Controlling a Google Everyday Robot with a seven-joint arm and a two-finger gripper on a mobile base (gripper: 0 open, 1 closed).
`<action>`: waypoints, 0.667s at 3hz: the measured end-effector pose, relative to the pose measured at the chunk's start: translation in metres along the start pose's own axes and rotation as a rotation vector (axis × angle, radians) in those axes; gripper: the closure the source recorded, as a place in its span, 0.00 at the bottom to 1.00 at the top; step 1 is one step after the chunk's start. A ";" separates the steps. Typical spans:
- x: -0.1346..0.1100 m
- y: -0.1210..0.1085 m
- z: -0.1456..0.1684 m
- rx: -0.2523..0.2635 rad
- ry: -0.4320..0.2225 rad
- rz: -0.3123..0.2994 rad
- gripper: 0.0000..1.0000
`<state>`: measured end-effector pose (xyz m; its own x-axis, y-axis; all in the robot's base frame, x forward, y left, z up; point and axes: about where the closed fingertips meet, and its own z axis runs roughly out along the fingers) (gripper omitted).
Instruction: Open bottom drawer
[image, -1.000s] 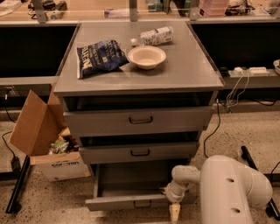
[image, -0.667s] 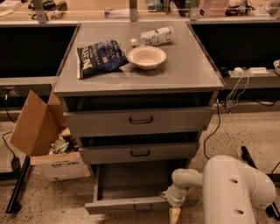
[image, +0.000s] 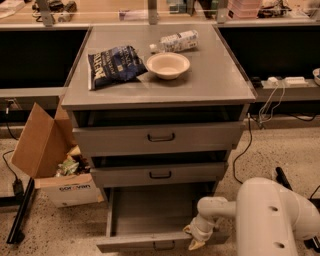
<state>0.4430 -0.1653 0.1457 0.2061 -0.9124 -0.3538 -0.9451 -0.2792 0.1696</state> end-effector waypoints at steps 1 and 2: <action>-0.002 0.005 -0.001 0.003 0.000 -0.005 0.84; -0.009 0.020 -0.003 0.006 -0.001 -0.015 1.00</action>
Offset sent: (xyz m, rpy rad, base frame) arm -0.0995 0.0118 0.0503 0.0306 -0.0514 0.0549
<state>0.4229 -0.1633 0.1551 0.2198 -0.9076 -0.3576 -0.9435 -0.2909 0.1585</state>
